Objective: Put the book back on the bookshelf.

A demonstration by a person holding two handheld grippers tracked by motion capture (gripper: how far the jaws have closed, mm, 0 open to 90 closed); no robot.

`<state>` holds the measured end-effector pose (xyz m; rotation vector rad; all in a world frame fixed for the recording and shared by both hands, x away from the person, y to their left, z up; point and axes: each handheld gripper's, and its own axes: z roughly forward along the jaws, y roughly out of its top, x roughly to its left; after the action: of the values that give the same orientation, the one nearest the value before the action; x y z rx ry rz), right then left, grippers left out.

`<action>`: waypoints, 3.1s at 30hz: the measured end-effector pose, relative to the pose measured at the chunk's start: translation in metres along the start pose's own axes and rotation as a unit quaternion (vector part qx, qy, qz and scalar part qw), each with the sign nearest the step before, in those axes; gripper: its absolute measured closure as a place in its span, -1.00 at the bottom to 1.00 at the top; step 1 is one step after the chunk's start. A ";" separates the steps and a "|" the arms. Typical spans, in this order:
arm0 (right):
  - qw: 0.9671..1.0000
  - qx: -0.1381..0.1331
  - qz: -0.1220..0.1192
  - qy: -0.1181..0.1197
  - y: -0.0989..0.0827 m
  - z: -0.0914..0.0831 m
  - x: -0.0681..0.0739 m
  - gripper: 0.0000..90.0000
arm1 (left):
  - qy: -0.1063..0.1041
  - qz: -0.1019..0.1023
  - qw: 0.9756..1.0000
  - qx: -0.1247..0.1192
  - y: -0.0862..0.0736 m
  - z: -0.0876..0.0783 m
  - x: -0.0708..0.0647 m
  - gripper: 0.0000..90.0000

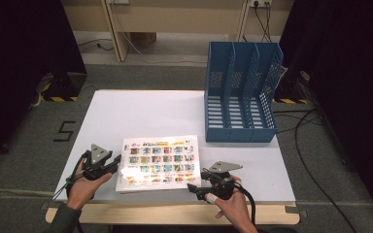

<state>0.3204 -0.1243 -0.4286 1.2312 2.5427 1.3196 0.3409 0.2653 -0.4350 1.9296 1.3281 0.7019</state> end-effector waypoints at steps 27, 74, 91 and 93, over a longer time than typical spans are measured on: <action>0.984 -0.001 0.138 0.110 0.027 0.037 -0.076 -0.38 | -0.023 0.003 1.000 -0.002 0.000 0.002 -0.006 -0.25; 0.995 0.025 -0.037 0.092 0.134 -0.042 -0.035 0.63 | 0.000 -0.098 0.995 -0.016 -0.014 0.013 0.041 -0.66; 0.987 0.107 -0.119 -0.011 0.186 -0.105 -0.005 0.64 | 0.020 -0.074 0.995 0.071 -0.034 0.037 0.055 -0.67; 0.985 0.113 -0.126 -0.025 0.188 -0.112 -0.003 0.64 | 0.019 -0.075 0.995 0.070 -0.034 0.037 0.055 -0.67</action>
<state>0.4026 -0.1404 -0.2262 0.9127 2.7594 0.9593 0.3674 0.3172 -0.4816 1.9070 1.5651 0.5881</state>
